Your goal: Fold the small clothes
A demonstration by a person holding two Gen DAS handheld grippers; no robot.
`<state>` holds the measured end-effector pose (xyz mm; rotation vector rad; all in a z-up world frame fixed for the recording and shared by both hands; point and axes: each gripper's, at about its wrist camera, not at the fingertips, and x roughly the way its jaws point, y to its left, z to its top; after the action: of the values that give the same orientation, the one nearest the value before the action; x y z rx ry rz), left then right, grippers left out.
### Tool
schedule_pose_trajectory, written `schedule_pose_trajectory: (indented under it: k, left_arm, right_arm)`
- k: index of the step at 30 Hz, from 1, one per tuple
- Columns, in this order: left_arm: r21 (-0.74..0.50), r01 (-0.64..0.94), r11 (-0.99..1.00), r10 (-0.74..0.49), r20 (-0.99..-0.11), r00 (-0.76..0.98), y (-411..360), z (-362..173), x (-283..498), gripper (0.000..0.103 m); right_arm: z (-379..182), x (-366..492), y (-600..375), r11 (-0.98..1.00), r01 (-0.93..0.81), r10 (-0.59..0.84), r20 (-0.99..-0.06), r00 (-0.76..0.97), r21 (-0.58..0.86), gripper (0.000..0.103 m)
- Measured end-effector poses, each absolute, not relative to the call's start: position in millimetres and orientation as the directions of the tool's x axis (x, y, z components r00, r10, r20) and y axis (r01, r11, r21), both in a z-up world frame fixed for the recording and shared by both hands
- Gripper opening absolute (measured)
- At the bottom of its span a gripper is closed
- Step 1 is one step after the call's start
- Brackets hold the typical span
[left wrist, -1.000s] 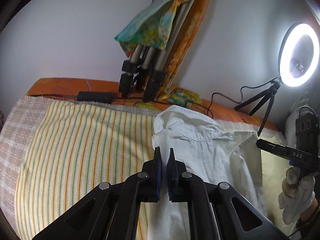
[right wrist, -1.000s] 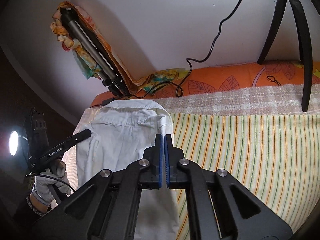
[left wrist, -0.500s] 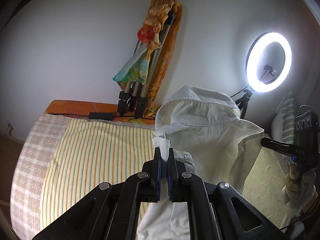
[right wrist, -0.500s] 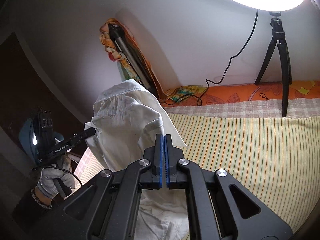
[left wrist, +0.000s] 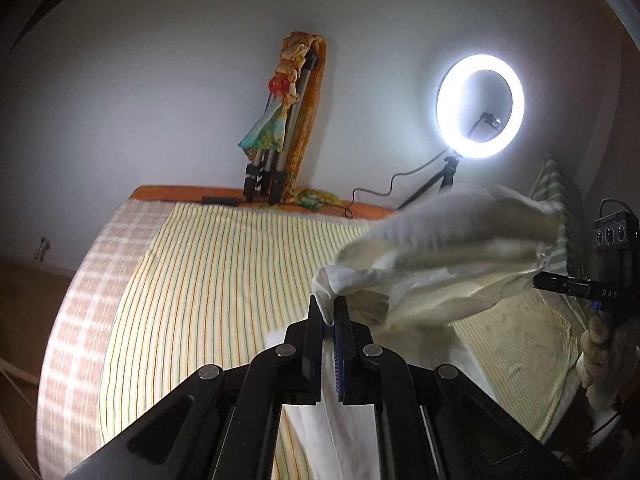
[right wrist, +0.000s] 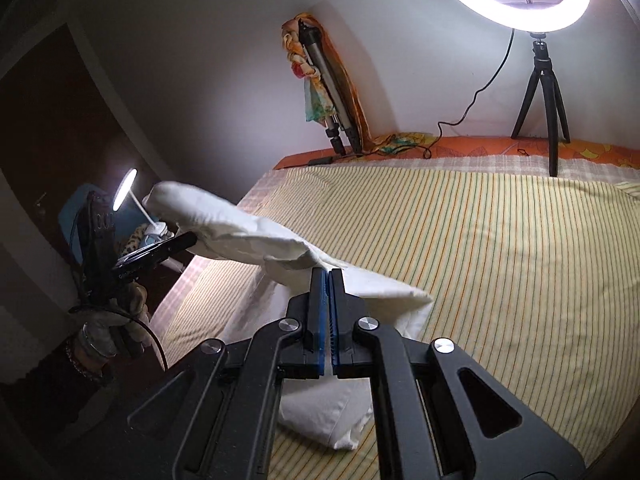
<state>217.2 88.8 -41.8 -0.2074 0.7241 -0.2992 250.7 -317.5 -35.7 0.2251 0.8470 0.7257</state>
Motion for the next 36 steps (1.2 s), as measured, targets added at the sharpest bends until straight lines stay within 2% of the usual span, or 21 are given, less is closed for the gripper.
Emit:
schedule_pose_trajectory:
  k: [5,12,14,15,16,19,20,22,26,27,28,30,31,36]
  left_arm:
    - [-0.278,0.201,0.939,-0.337,-0.649,0.682,83.2,-69.3,165.0,0.000]
    - [-0.228,0.212,0.950,-0.311,-0.724,0.616,75.2,-107.6,121.7,0.001]
    - [-0.260,0.191,0.946,-0.322,-0.720,0.615,83.5,-109.6,115.9,0.003]
    - [-0.290,0.173,0.941,-0.333,-0.713,0.617,90.1,-109.1,113.6,0.010]
    - [-0.324,0.155,0.933,-0.348,-0.705,0.619,97.1,-108.0,114.7,0.019]
    - [-0.468,0.102,0.878,-0.427,-0.668,0.609,116.3,-104.9,121.2,0.038]
    - [-0.513,0.083,0.854,-0.454,-0.658,0.601,120.5,-105.6,125.2,0.041]
    - [-0.581,0.045,0.812,-0.492,-0.642,0.588,124.8,-109.1,132.5,0.044]
    - [-0.728,-0.036,0.685,-0.599,-0.591,0.540,128.5,-128.7,149.3,0.044]
    - [-0.761,-0.062,0.646,-0.620,-0.571,0.538,130.8,-134.9,152.4,0.041]
    - [-0.789,-0.089,0.608,-0.637,-0.552,0.538,133.3,-141.2,154.9,0.028]
    - [-0.817,-0.123,0.563,-0.654,-0.532,0.538,134.1,-150.1,158.9,0.009]
    - [-0.818,-0.124,0.562,-0.655,-0.532,0.537,132.6,-151.4,159.7,0.000]
    - [-0.797,-0.066,0.601,-0.647,-0.534,0.544,125.6,-130.0,150.3,0.000]
  right_arm:
    - [-61.1,216.4,-329.9,0.743,-0.458,0.665,-0.616,0.422,0.488,0.003]
    - [-96.8,187.5,-341.7,0.794,-0.424,0.594,-0.706,0.386,0.436,0.003]
    - [-102.2,183.7,-348.5,0.807,-0.389,0.580,-0.718,0.384,0.444,0.003]
    - [-104.7,183.8,-354.2,0.807,-0.362,0.585,-0.715,0.381,0.467,0.004]
    - [-107.2,185.6,-358.9,0.795,-0.338,0.605,-0.706,0.369,0.504,0.010]
    - [-117.1,192.3,-369.3,0.744,-0.258,0.667,-0.659,0.347,0.617,0.052]
    - [-119.7,193.3,-368.9,0.737,-0.242,0.673,-0.651,0.350,0.631,0.057]
    - [-129.6,196.9,-366.6,0.723,-0.216,0.687,-0.648,0.330,0.656,0.057]
    - [-148.7,203.8,-357.1,0.708,-0.184,0.702,-0.649,0.293,0.682,0.057]
    - [-152.3,204.5,-355.4,0.699,-0.179,0.710,-0.643,0.287,0.692,0.054]
    - [-155.9,205.4,-353.3,0.689,-0.173,0.720,-0.636,0.277,0.704,0.046]
    - [-160.8,206.7,-348.0,0.669,-0.170,0.740,-0.625,0.250,0.724,0.028]
    - [-162.7,207.3,-344.5,0.655,-0.172,0.753,-0.615,0.236,0.736,0.010]
    - [-140.0,202.3,-341.5,0.582,-0.195,0.808,-0.537,0.242,0.789,0.005]
